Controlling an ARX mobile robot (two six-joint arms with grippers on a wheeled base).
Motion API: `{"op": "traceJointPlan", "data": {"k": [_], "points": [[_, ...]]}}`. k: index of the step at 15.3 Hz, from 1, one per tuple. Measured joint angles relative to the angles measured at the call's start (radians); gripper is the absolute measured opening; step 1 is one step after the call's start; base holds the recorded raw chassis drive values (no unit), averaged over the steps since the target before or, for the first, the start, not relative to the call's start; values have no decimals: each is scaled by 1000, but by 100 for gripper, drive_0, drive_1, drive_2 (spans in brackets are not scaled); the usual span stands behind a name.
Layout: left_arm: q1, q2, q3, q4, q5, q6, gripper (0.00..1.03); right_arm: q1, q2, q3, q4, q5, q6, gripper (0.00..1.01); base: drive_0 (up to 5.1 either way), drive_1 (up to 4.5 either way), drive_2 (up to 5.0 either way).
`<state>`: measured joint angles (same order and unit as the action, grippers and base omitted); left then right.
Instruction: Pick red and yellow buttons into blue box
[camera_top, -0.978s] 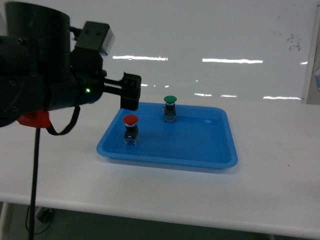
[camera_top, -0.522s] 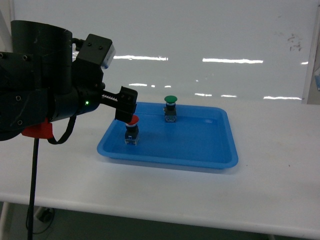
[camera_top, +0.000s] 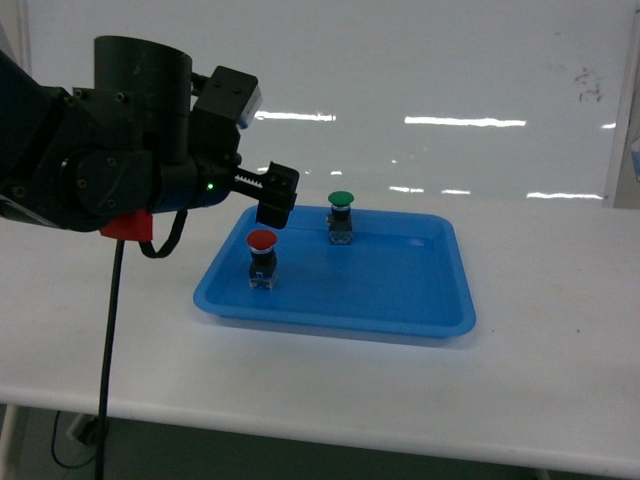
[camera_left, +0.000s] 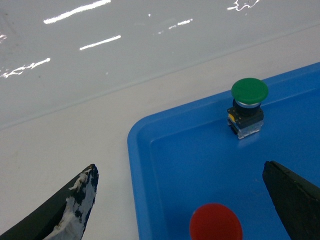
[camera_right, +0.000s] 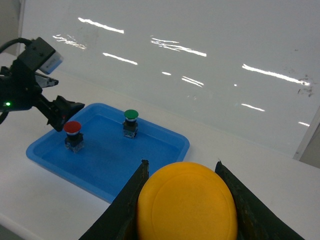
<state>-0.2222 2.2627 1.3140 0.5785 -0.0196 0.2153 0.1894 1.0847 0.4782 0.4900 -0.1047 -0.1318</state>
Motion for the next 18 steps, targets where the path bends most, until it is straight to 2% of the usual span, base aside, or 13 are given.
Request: {"op": "traceJointPlan", "data": {"k": [3, 4, 7, 11, 14, 18], "points": [[-6, 131, 150, -88, -16, 32, 98, 0, 0, 0, 0, 0, 0, 34, 0, 0, 0], [-8, 165, 172, -70, -32, 56, 98, 0, 0, 0, 0, 0, 0, 34, 0, 0, 0], [-5, 215, 229, -113, -66, 82, 98, 0, 0, 0, 0, 0, 0, 34, 0, 0, 0], [0, 267, 259, -168, -108, 78, 98, 0, 0, 0, 0, 0, 0, 34, 0, 0, 0], [-21, 261, 234, -159, -84, 53, 98, 0, 0, 0, 0, 0, 0, 34, 0, 0, 0], [-47, 261, 237, -212, -80, 18, 98, 0, 0, 0, 0, 0, 0, 34, 0, 0, 0]]}}
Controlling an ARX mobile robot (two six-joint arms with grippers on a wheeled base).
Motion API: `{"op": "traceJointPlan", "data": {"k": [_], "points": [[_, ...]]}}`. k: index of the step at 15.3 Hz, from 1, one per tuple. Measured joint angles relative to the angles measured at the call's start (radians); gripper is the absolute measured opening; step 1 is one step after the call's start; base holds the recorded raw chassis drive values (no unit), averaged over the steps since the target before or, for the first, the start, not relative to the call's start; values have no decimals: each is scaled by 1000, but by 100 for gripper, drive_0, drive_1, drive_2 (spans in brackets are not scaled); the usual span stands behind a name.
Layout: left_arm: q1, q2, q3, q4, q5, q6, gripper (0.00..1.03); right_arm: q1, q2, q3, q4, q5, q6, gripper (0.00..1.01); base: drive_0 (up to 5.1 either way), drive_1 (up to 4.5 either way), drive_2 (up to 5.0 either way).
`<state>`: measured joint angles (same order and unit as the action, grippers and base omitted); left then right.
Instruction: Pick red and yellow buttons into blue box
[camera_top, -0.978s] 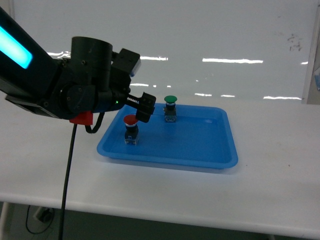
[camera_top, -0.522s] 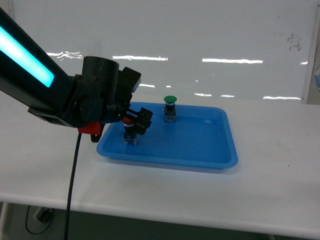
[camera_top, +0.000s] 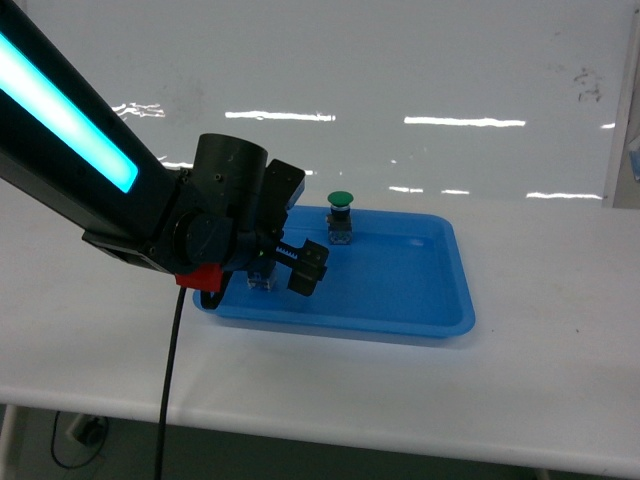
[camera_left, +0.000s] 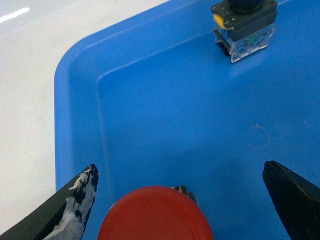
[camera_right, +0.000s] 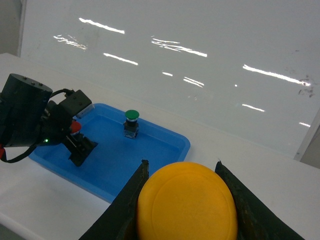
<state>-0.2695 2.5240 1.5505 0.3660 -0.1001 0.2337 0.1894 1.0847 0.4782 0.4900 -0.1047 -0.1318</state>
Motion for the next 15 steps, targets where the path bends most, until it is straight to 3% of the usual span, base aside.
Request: {"op": "traceJointPlan", "data": {"k": [6, 8, 13, 15], "points": [[6, 18, 27, -23, -25, -2, 98, 0, 0, 0, 0, 0, 0, 34, 0, 0, 0], [6, 18, 27, -23, -27, -2, 83, 0, 0, 0, 0, 0, 0, 34, 0, 0, 0], [5, 19, 27, -23, -27, -4, 31, 0, 0, 0, 0, 0, 0, 34, 0, 0, 0], [5, 19, 27, -22, -27, -5, 30, 0, 0, 0, 0, 0, 0, 34, 0, 0, 0]]}}
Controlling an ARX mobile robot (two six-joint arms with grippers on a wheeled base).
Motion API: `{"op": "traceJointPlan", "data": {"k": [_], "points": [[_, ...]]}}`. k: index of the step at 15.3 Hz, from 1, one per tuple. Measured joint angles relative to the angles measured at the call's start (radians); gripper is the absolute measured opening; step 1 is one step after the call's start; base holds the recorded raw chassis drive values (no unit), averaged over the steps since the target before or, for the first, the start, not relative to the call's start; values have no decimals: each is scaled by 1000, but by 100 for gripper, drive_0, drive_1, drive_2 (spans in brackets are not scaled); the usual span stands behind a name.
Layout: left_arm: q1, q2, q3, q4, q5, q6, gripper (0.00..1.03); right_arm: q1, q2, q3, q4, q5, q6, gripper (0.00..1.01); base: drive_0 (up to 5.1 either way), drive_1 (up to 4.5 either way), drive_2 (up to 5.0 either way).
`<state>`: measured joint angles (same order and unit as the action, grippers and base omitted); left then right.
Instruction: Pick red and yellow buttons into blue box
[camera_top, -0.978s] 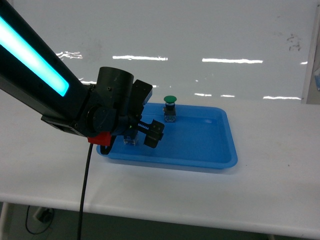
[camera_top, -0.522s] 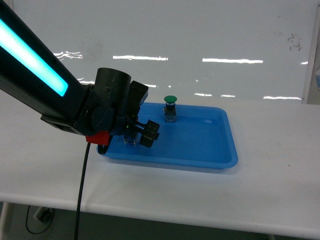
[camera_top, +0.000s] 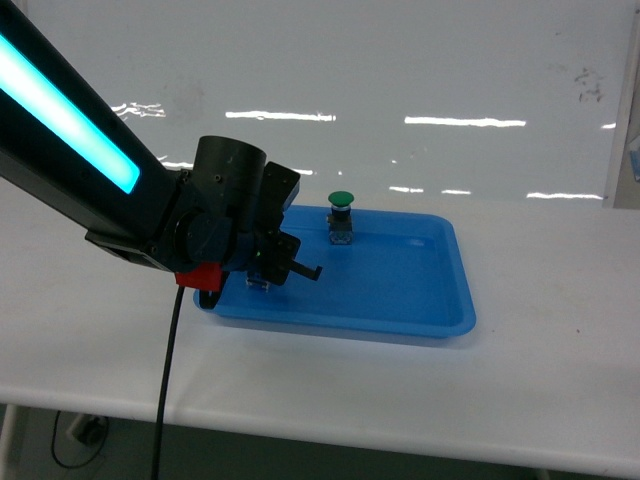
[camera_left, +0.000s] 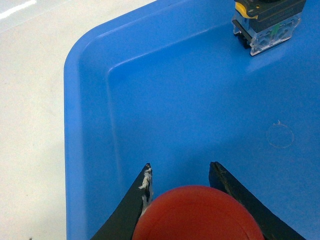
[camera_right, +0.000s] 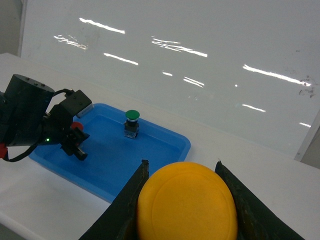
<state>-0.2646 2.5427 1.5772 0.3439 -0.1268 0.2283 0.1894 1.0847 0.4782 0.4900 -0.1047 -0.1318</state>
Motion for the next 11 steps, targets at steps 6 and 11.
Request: {"op": "traceJointPlan", "data": {"k": [6, 11], "points": [[22, -67, -132, 152, 31, 19, 30, 0, 0, 0, 0, 0, 0, 33, 0, 0, 0], [98, -536, -573, 459, 183, 93, 30, 0, 0, 0, 0, 0, 0, 33, 0, 0, 0]]}}
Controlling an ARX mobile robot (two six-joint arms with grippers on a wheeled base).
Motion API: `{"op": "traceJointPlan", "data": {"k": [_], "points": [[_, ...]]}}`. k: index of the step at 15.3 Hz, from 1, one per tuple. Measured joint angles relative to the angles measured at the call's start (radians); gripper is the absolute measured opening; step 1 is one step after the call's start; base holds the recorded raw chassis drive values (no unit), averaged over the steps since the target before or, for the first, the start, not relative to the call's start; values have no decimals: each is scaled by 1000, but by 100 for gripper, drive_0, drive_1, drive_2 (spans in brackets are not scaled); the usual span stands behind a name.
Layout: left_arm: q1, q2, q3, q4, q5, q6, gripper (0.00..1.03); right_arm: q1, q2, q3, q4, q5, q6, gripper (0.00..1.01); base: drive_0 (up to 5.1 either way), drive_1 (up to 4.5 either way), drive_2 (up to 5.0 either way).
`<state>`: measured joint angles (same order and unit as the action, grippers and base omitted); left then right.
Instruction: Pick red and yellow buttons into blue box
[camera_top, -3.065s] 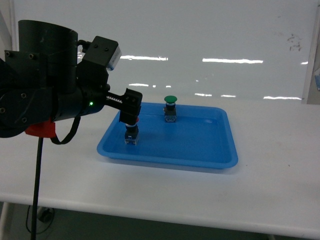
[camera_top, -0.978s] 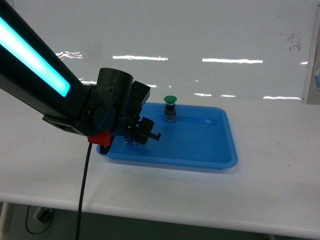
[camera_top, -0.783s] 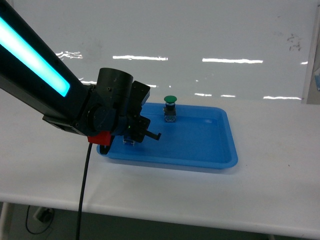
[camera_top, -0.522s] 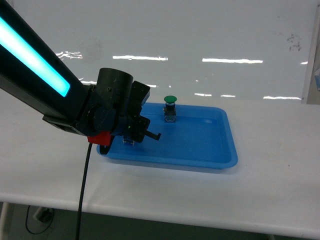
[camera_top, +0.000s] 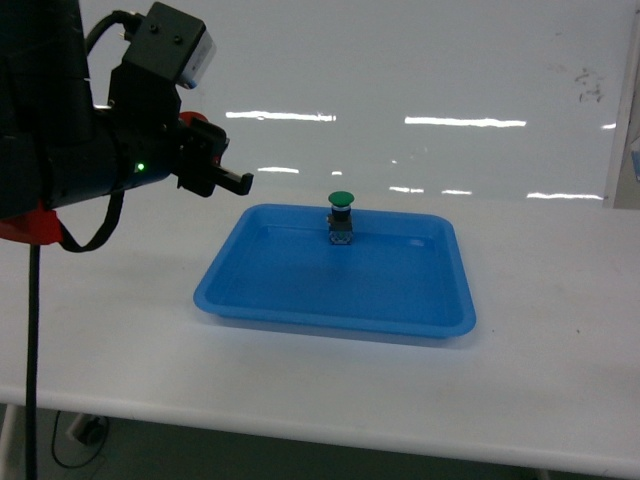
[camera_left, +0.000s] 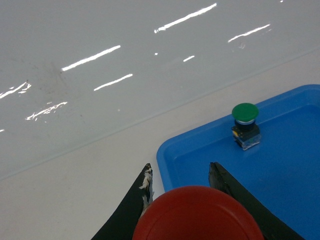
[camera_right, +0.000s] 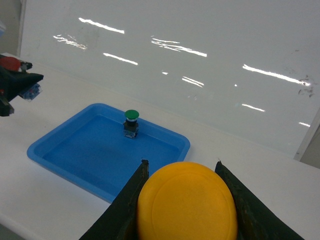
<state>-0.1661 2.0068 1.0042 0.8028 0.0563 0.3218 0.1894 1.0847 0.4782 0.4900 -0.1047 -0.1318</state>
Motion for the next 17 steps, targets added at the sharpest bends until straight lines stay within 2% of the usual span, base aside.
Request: {"op": "traceJointPlan", "data": {"k": [1, 3, 10, 14, 17], "points": [[5, -52, -52, 57, 13, 6, 30, 0, 0, 0, 0, 0, 0, 33, 0, 0, 0], [18, -122, -109, 69, 13, 19, 30, 0, 0, 0, 0, 0, 0, 33, 0, 0, 0], [19, -127, -115, 58, 20, 28, 30, 0, 0, 0, 0, 0, 0, 33, 0, 0, 0], [58, -312, -295, 116, 109, 43, 29, 0, 0, 0, 0, 0, 0, 33, 0, 0, 0], [99, -435, -394, 138, 130, 45, 29, 0, 0, 0, 0, 0, 0, 33, 0, 0, 0]]}}
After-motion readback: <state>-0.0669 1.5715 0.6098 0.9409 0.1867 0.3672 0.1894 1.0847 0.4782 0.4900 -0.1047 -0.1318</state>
